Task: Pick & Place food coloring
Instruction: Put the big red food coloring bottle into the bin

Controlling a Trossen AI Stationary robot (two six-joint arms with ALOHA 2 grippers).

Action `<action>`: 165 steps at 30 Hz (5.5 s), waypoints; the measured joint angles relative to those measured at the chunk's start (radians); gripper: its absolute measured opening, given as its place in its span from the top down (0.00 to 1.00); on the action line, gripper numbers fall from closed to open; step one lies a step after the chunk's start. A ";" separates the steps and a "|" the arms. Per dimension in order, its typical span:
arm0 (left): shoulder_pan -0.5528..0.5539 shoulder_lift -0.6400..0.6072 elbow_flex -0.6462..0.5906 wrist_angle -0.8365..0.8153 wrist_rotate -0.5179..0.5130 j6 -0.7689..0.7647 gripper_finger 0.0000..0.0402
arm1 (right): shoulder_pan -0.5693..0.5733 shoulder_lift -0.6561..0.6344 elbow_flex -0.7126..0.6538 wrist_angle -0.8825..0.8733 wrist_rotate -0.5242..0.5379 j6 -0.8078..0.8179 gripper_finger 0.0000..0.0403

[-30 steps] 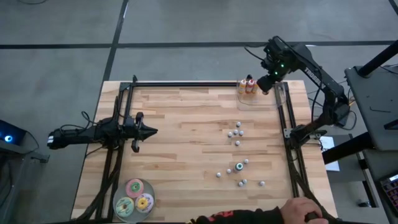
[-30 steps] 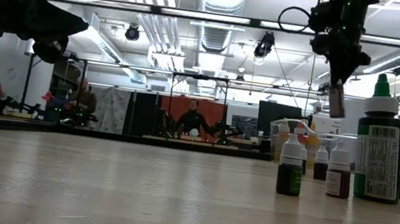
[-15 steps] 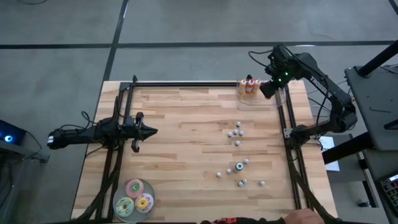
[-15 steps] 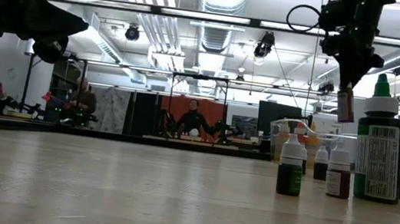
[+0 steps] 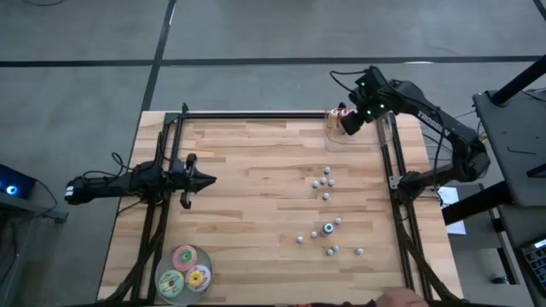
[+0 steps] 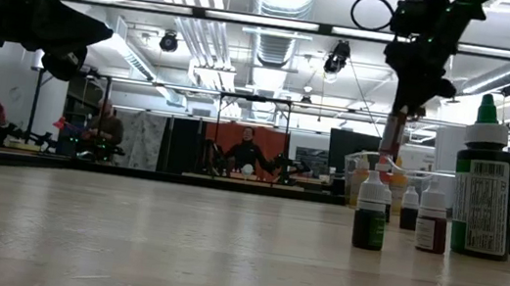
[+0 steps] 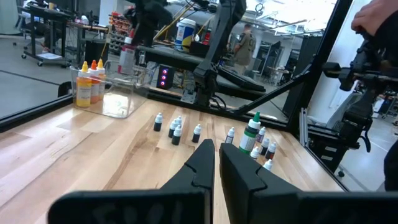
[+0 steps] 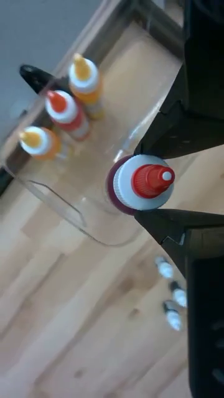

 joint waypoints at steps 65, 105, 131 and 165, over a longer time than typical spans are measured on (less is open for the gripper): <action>0.000 0.000 0.000 0.000 0.000 0.000 1.00 | -0.269 0.322 0.393 -0.235 0.222 0.155 0.73; 0.000 0.000 0.000 0.000 0.000 0.000 1.00 | -0.347 0.239 0.221 -0.021 0.189 0.170 0.73; 0.000 0.000 0.000 0.000 0.000 0.000 1.00 | -0.347 0.239 0.129 -0.025 0.087 -0.215 0.73; 0.000 0.000 0.000 0.000 0.000 0.000 1.00 | -0.347 0.240 0.015 0.115 0.092 -0.178 0.73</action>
